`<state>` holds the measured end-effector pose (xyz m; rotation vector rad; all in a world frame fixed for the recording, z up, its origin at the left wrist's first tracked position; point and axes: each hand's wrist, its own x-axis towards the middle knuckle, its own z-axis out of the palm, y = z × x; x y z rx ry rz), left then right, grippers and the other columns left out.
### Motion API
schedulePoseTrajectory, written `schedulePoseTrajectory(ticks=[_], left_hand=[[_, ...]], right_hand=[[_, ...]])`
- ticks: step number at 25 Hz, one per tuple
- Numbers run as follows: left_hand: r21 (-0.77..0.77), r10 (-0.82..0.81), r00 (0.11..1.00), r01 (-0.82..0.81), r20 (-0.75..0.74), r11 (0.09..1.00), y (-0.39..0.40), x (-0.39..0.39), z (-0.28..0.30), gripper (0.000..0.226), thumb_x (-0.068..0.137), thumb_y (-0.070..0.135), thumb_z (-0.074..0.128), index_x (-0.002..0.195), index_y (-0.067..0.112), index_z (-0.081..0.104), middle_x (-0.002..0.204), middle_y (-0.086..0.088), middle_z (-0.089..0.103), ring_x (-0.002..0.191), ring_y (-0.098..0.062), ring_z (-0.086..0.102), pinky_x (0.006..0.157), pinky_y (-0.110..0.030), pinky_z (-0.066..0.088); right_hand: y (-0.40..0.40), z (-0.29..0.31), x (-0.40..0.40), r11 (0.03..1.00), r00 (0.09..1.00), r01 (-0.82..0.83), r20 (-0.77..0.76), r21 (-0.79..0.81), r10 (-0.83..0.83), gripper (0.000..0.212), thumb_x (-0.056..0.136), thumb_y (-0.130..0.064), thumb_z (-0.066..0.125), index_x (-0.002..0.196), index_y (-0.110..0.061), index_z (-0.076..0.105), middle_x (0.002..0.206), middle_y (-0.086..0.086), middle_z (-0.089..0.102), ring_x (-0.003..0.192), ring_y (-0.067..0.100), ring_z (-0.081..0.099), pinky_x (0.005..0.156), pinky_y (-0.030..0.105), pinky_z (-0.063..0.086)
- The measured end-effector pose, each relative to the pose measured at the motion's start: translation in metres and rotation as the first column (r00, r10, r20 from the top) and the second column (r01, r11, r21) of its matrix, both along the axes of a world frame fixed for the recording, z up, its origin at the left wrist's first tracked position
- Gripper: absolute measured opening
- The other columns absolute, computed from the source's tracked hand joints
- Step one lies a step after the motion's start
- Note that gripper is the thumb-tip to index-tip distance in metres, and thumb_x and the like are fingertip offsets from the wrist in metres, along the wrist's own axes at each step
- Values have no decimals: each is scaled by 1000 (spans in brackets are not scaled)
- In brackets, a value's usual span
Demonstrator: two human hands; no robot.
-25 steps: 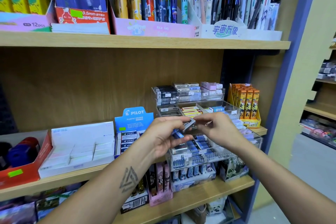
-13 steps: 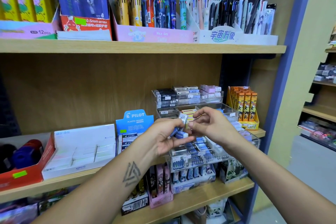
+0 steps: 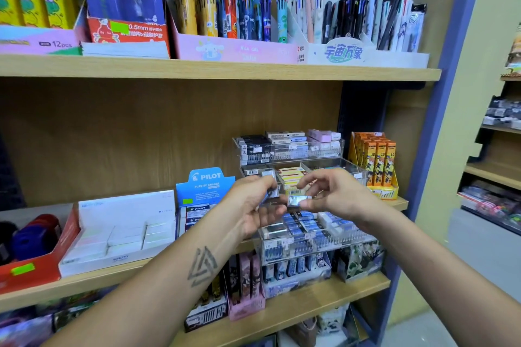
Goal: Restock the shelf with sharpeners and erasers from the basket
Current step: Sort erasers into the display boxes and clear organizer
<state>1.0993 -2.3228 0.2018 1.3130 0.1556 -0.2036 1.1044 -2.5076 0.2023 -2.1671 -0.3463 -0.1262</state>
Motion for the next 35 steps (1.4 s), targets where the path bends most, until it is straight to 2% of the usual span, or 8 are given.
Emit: schedulePoseTrajectory(ticks=[6, 18, 21, 23, 25, 29, 32, 35], left_hand=[[115, 6, 992, -21, 129, 993, -2, -5, -8, 7, 94, 5, 52, 91, 12, 52, 74, -15, 71, 41, -17, 50, 38, -21, 35], [-66, -103, 994, 104, 18, 992, 3, 3, -17, 4, 93, 11, 55, 96, 11, 53, 73, -14, 66, 45, -15, 44, 34, -17, 31], [-185, -184, 982, 172, -52, 968, 6, 8, -21, 14, 93, 25, 55, 91, 12, 50, 67, -7, 54, 42, -10, 33, 30, -16, 18], [-160, -232, 972, 221, -49, 962, 6, 7, -20, 22, 94, 33, 50, 84, 13, 54, 63, -3, 49, 40, -9, 30, 31, -15, 14], [-133, -250, 968, 244, -33, 961, 4, 5, -17, 26, 94, 35, 46, 80, 16, 57, 61, 0, 48, 40, -9, 29, 34, -15, 11], [-111, -235, 972, 233, -3, 966, 1, 6, -14, 27, 92, 34, 41, 75, 20, 57, 64, 2, 43, 41, -9, 29, 38, -15, 12], [-139, -149, 989, 145, -18, 980, -3, 10, -15, 22, 95, 34, 41, 82, 23, 56, 70, 2, 53, 41, -10, 32, 41, -13, 20], [-158, -82, 996, 74, -42, 985, -7, 10, -13, 22, 97, 33, 41, 84, 21, 55, 69, 0, 58, 41, -12, 41, 43, -15, 31]], right_hand=[[-10, -8, 15, 685, 949, 271, 309, -676, -70, 18, 88, -30, 73, 104, -23, 74, 109, -1, 70, 101, 19, 63, 80, 32, 47], [4, -25, 21, 594, 943, 236, 328, -769, 50, 9, 84, -33, 75, 93, -31, 74, 93, -10, 67, 93, 13, 52, 78, 30, 29], [8, -21, 15, 781, 955, 172, 295, -600, 16, 6, 84, -30, 76, 80, -30, 71, 80, -12, 67, 78, 10, 59, 69, 26, 38], [15, -15, 7, 978, 969, 46, 246, -204, 5, 4, 84, -24, 77, 82, -26, 73, 75, -10, 68, 69, 5, 58, 63, 21, 44], [27, -8, -6, 997, 972, -63, 231, 43, 52, 15, 83, -17, 78, 97, -21, 76, 79, -4, 69, 67, 4, 55, 65, 20, 47], [45, -6, -14, 990, 953, -64, 288, -128, 99, 46, 77, -21, 83, 121, -26, 68, 90, 5, 63, 67, 10, 51, 70, 28, 47], [47, -6, -12, 987, 948, -51, 303, -152, 95, 38, 75, -20, 86, 111, -20, 74, 86, 4, 63, 68, 11, 50, 67, 22, 43], [43, -7, -15, 978, 972, -130, 214, 166, 93, 22, 74, -2, 84, 93, -11, 77, 76, -3, 68, 69, 11, 56, 72, 28, 53]])
